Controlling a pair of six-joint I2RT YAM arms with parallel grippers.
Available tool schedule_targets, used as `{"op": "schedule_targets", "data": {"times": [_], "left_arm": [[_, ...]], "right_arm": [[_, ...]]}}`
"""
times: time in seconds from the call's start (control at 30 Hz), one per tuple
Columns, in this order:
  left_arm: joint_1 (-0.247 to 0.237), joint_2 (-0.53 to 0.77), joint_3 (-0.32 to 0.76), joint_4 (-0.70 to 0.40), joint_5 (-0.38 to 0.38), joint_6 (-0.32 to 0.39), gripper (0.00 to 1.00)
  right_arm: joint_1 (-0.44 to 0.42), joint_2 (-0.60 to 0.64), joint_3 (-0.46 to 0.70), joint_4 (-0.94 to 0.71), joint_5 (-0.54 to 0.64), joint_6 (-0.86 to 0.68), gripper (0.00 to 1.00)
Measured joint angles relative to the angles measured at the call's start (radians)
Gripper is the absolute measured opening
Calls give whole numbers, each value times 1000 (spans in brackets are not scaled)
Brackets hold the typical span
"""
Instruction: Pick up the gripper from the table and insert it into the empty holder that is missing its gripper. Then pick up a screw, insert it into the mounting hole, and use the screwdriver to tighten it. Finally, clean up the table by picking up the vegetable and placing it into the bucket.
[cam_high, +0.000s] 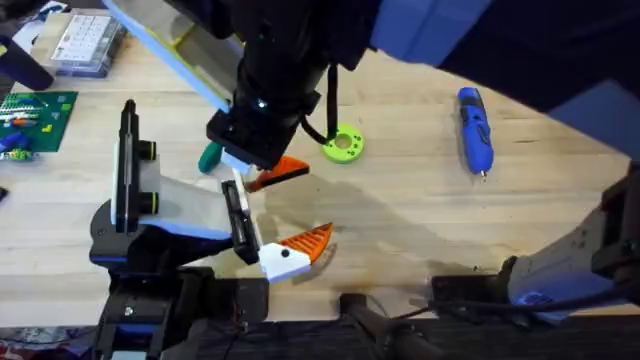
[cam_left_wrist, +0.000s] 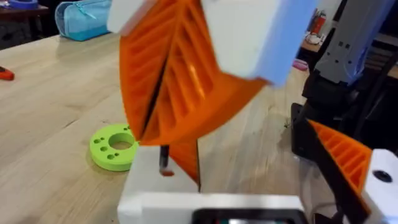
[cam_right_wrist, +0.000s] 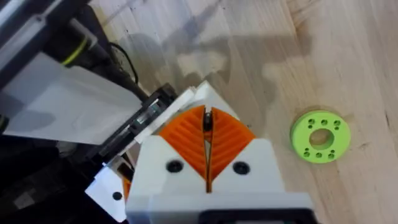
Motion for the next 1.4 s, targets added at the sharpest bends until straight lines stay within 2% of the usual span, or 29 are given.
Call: {"op": "schedule_targets", "data": {"times": [1.07, 1.4], "left_arm": [[0, 0, 0, 0, 0, 0, 988], [0, 0, 0, 0, 3, -11, 988]], "right_arm": [[0, 1, 0, -13, 0, 0, 13], [0, 42, -2, -20, 0, 0, 13]]}}
